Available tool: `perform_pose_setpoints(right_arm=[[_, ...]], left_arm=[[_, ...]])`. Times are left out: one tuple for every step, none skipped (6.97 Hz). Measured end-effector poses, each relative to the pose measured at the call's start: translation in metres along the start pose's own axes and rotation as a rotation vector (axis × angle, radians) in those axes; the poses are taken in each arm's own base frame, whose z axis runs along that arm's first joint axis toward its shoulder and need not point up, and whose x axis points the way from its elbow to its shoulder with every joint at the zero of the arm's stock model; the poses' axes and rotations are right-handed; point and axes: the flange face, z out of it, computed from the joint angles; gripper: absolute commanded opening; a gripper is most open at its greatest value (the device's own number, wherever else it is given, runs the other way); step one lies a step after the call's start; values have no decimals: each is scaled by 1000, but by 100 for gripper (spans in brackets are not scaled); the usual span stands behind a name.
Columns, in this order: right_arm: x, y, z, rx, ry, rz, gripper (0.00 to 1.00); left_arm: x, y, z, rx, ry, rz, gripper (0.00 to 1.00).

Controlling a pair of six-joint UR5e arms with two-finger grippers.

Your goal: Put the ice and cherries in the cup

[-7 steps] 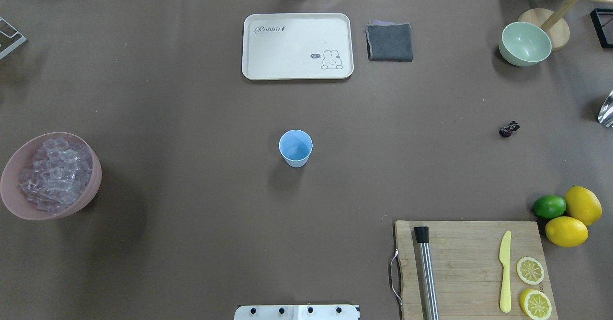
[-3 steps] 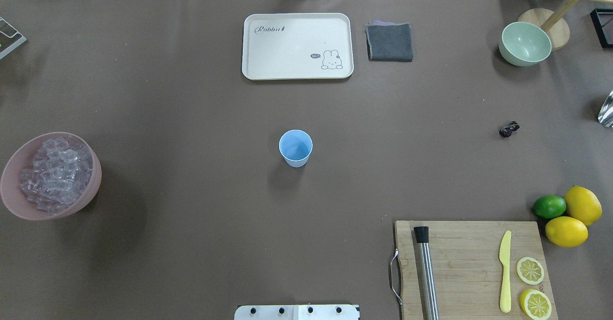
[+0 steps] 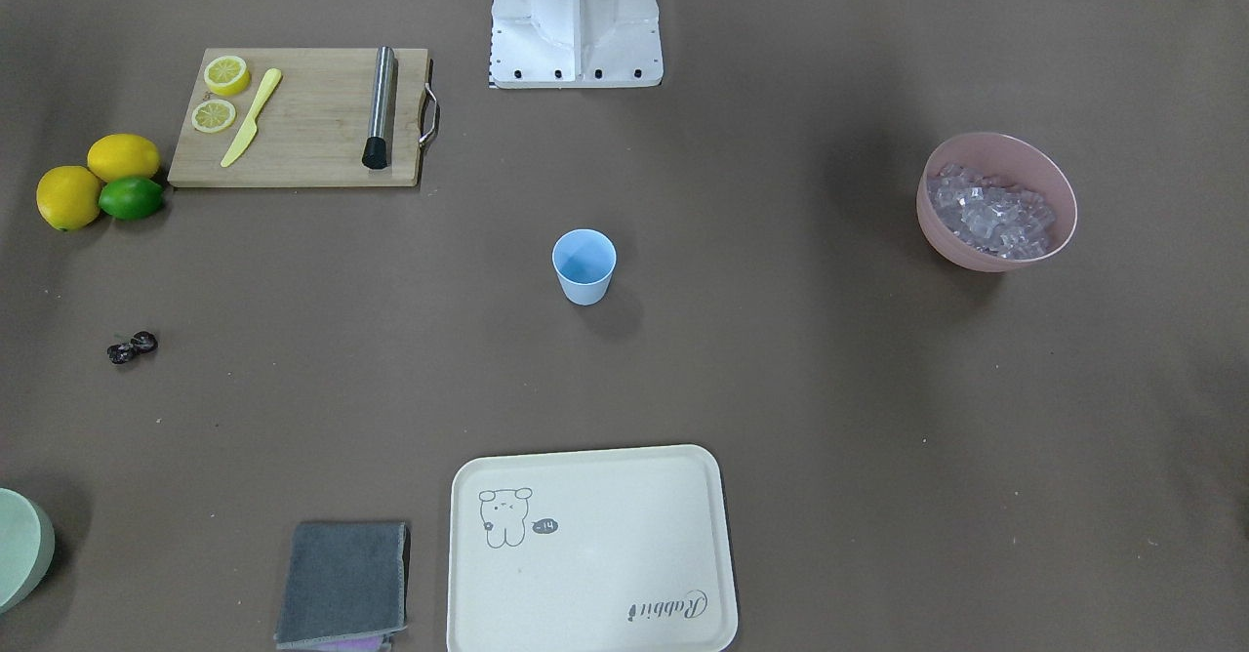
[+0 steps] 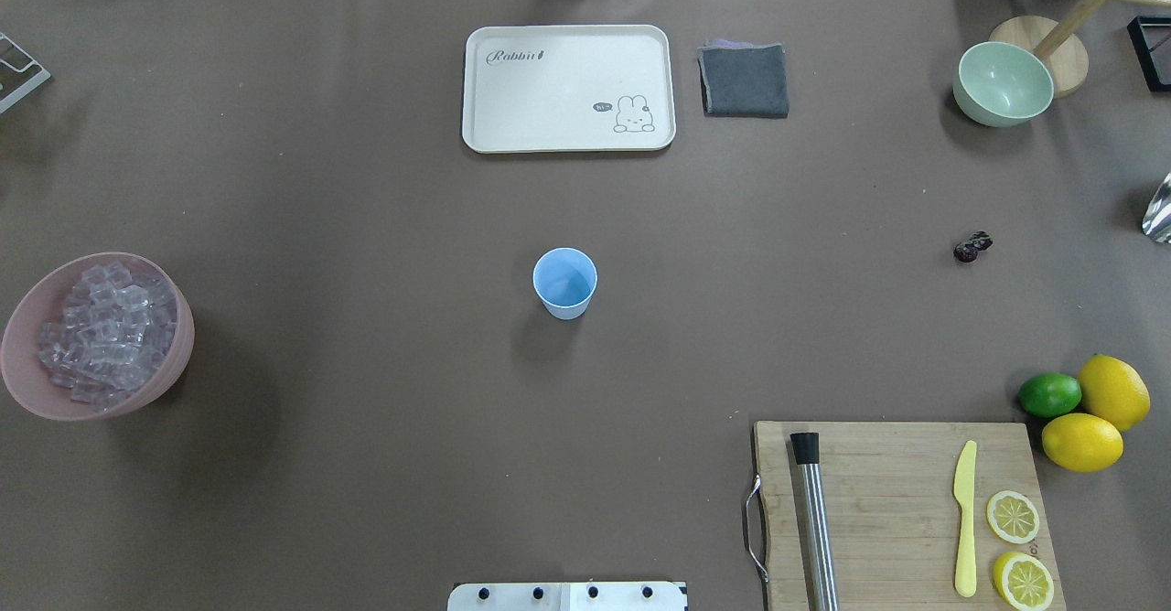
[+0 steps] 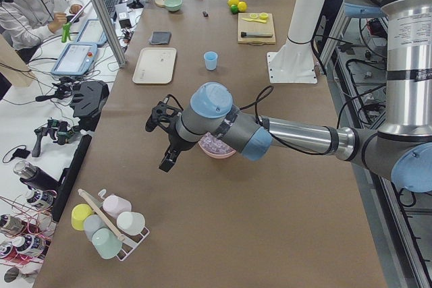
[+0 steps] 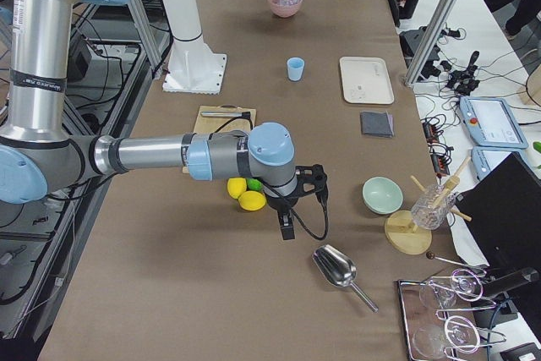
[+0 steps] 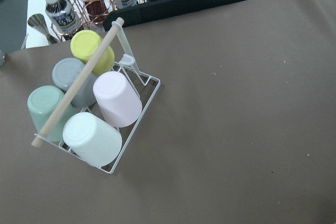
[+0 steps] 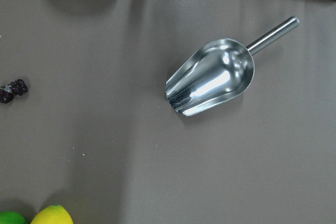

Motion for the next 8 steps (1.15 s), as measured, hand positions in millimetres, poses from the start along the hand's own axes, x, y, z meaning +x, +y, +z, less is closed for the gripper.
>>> perform_pose_setpoints(right_arm=[[-4,-3,-5,10,-1,28,100],[-9,-5,-10,21,-3,61,100],[-14,-6,-14,30,-7,88,100],[-17,-7,-17,35,-10,100,100],[-18,-7,-18,37,-12,104,100],[-18,-6,-18,37,-13,106,100],[-18,-6,-18,37,-15,107,100],[-18,-5,-18,37,-15,106,100]], left_arm=[[34,-18,13,4,61,20,100],[73,-23,30,-1,124,-8,100],[113,-14,51,-12,195,-58,99],[151,2,76,-44,256,-96,99],[184,21,104,-84,268,-106,99],[211,46,134,-111,230,-86,99],[232,72,158,-129,184,-55,97],[243,95,173,-150,148,-27,86]])
